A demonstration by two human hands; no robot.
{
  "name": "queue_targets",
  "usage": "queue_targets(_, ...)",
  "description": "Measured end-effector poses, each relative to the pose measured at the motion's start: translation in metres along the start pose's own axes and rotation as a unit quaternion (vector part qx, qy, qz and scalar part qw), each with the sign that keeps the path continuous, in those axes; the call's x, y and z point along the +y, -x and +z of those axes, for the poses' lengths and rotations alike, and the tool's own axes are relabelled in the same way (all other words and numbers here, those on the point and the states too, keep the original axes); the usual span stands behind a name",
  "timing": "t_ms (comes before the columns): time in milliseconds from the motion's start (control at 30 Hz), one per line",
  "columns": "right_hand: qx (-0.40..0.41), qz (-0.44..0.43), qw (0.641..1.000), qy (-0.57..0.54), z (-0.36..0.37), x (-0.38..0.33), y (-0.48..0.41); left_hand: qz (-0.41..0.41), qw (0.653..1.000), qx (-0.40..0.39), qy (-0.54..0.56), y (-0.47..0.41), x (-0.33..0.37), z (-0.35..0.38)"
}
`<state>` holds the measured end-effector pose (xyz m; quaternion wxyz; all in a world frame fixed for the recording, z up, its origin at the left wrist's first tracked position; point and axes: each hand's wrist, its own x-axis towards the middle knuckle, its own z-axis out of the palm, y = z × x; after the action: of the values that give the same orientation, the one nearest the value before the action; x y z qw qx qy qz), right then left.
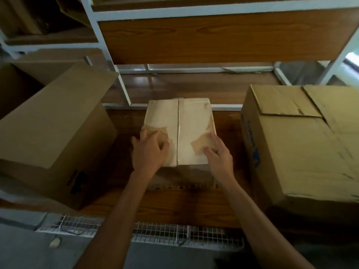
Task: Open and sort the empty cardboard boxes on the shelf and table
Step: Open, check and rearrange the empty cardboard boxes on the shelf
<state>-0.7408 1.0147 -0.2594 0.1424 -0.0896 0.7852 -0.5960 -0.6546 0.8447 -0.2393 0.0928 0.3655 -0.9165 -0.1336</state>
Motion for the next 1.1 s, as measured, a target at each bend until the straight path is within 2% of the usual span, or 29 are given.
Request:
queue_targets(333,0.030,-0.014,0.999,0.001,0.000,0.010,0.051,0.084,0.994,-0.018,0.068,0.021,-0.030,-0.013)
queue_targets(500,0.036,0.023,0.999,0.014,-0.007,-0.001,0.035,0.047,0.983,-0.079,0.158,0.008,-0.029,-0.011)
queue_targets(567,0.041,0.036,0.998,0.008,-0.011,-0.007,0.023,-0.014,0.967,-0.120,0.226,-0.007,-0.026,-0.015)
queue_targets(633,0.042,0.058,0.997,-0.004,-0.013,-0.017,0.006,-0.084,0.935,-0.146,0.312,-0.029,-0.026,-0.021)
queue_targets(767,0.016,0.116,0.993,-0.024,-0.013,-0.033,-0.034,-0.148,0.823,-0.216,0.505,-0.078,-0.029,-0.022)
queue_targets(833,-0.033,0.133,0.988,-0.070,-0.012,-0.037,-0.050,-0.199,0.798,-0.204,0.530,-0.101,-0.035,-0.010)
queue_targets(900,-0.057,0.143,0.984,-0.093,-0.010,-0.037,-0.062,-0.240,0.793,-0.201,0.522,-0.115,-0.036,-0.005)
queue_targets(1000,-0.066,0.150,0.983,-0.083,-0.007,-0.031,-0.077,-0.236,0.819,-0.190,0.487,-0.108,-0.028,-0.010)
queue_targets(1100,-0.063,0.137,0.985,-0.089,-0.007,-0.030,-0.082,-0.219,0.804,-0.189,0.520,-0.104,-0.019,-0.007)
